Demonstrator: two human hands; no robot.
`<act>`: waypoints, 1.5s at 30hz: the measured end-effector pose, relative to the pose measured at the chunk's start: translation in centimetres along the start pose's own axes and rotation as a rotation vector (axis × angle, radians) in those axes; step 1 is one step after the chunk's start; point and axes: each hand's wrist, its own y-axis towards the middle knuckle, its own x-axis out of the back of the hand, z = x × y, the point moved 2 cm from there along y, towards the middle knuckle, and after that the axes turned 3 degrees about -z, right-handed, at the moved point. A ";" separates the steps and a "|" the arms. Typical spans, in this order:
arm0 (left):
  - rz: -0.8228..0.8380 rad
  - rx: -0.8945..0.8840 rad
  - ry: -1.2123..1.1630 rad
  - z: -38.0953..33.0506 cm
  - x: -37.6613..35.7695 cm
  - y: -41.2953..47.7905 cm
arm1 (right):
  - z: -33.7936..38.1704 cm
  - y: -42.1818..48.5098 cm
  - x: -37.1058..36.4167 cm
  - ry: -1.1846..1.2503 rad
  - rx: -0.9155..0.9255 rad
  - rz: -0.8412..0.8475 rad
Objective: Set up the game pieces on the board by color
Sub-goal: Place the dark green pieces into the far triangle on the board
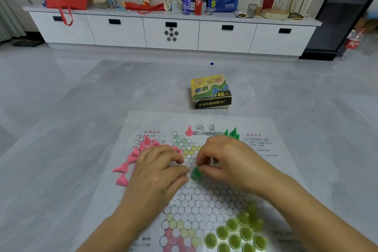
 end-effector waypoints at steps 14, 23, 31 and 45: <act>0.012 0.122 -0.065 0.1 0.3 0.0 | -5.3 0.4 1.0 -0.165 -0.246 -0.200; 0.025 0.129 -0.081 0.1 0.2 0.0 | -5.3 0.4 0.5 -0.213 -0.246 -0.143; 0.018 0.134 -0.085 0.0 0.3 0.0 | -5.3 0.2 1.9 -0.200 -0.276 -0.077; -0.038 0.210 -0.107 0.3 0.6 0.0 | -5.7 -0.2 3.0 -0.033 -0.336 -0.024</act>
